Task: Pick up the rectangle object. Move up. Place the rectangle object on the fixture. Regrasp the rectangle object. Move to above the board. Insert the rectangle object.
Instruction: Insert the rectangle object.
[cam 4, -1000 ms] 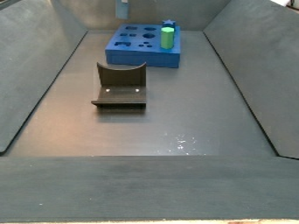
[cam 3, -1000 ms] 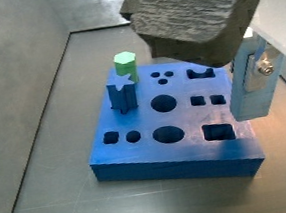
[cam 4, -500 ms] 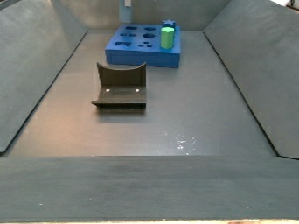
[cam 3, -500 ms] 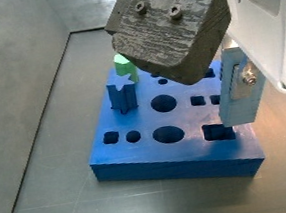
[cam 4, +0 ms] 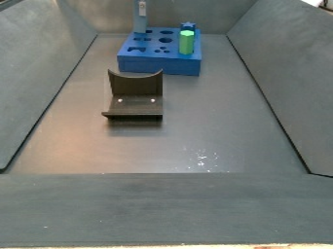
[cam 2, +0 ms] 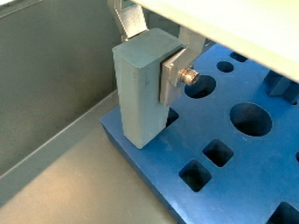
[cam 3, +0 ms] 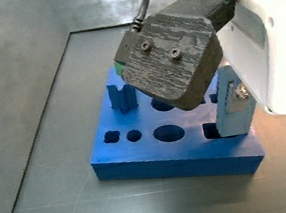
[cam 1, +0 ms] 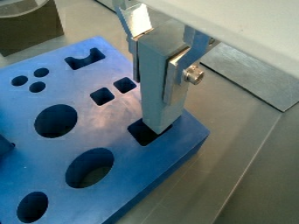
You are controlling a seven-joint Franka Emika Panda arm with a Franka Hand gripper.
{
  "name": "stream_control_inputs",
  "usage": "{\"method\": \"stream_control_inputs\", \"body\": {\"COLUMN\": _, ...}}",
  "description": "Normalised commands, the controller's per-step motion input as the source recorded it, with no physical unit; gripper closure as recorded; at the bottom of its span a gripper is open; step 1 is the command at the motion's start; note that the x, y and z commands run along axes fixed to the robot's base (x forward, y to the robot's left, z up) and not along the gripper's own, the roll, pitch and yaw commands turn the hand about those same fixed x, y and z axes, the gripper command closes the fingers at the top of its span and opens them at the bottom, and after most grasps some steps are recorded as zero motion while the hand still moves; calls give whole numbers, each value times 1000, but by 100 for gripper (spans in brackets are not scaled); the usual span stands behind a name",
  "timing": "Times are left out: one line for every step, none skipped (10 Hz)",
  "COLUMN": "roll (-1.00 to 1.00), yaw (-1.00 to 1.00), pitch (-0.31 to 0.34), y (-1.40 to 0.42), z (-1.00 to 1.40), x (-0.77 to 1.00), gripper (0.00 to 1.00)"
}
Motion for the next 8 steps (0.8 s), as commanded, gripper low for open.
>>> {"method": "stream_control_inputs", "body": {"roll": 403, "yaw": -160, "pitch": 0, "y": 0, "z": -177, "x": -474, "gripper": 100}}
{"method": "stream_control_inputs", "body": {"roll": 174, "yaw": -354, "pitch": 3, "y": 146, "z": 0, "x": -543, "gripper": 100}}
{"method": "stream_control_inputs", "body": {"roll": 249, "yaw": -289, "pitch": 0, "y": 6, "z": 0, "x": -329, "gripper": 100}}
{"method": "stream_control_inputs", "body": {"roll": 257, "yaw": -131, "pitch": 203, "y": 0, "z": -40, "x": 66, "gripper": 100}}
{"method": "stream_control_inputs", "body": {"roll": 503, "yaw": 0, "pitch": 706, "y": -89, "z": -351, "x": 626, "gripper": 100}}
{"method": "stream_control_inputs", "body": {"roll": 566, "yaw": 0, "pitch": 854, "y": -103, "z": -203, "x": 643, "gripper": 100}}
{"method": "stream_control_inputs", "body": {"roll": 417, "yaw": -14, "pitch": 920, "y": -17, "z": -157, "x": 517, "gripper": 100}}
{"method": "stream_control_inputs", "body": {"roll": 0, "yaw": 0, "pitch": 0, "y": 0, "z": -31, "x": 0, "gripper": 100}}
